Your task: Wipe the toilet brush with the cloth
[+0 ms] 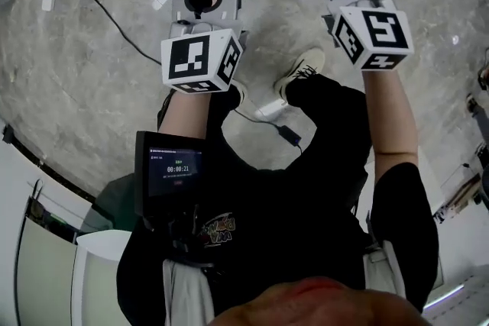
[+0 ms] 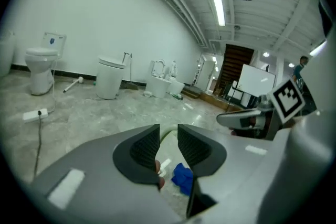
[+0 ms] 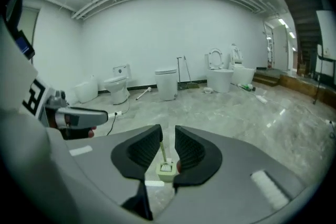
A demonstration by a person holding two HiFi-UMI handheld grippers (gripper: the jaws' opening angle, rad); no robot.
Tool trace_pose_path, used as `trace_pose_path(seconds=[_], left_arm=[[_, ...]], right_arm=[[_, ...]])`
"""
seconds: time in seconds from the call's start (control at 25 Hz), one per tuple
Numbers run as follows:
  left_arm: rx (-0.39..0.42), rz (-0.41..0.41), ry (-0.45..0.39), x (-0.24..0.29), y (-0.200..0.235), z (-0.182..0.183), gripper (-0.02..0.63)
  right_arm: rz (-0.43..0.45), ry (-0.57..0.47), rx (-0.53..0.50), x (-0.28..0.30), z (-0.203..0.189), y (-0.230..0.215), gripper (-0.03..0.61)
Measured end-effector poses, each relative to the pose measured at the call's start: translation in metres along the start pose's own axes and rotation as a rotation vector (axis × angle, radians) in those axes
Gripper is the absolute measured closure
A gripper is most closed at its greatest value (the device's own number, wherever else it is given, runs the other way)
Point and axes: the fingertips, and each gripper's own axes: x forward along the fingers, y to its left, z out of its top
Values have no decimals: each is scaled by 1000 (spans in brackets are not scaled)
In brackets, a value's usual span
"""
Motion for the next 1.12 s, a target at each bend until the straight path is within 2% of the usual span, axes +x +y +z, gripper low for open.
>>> trace_pose_path(seconds=[0.04, 0.12, 0.2, 0.24, 0.36, 0.4, 0.48, 0.6, 0.8, 0.92, 1.04, 1.12], left_arm=[[13, 44, 15, -9, 11, -12, 507], [-11, 107, 62, -29, 24, -41, 518], [-27, 112, 97, -44, 21, -62, 518], [4, 117, 85, -46, 22, -61, 518], [201, 203, -69, -37, 64, -15, 518], [227, 219, -86, -38, 70, -10, 518], [223, 207, -34, -49, 62, -28, 518], [221, 186, 46, -65, 54, -61, 518], [262, 175, 49, -50, 44, -57, 518], [252, 164, 83, -43, 36, -69, 518], [204, 129, 146, -43, 31, -107, 520], [191, 115, 219, -64, 22, -140, 520]], right_arm=[[3, 13, 42, 0, -9, 7, 488], [14, 49, 100, -4, -33, 22, 488], [26, 70, 135, -10, -56, 32, 488], [40, 44, 140, -4, -60, 36, 488], [119, -190, 86, 53, -27, 53, 488], [126, -225, 70, 57, -23, 58, 488], [113, -189, 92, 40, -44, 66, 488], [116, -129, 198, 20, -83, 83, 488], [92, -164, 258, 18, -80, 75, 491], [92, -171, 285, 12, -91, 73, 491], [61, -137, 300, 4, -124, 76, 499], [51, -60, 351, -17, -154, 89, 523]])
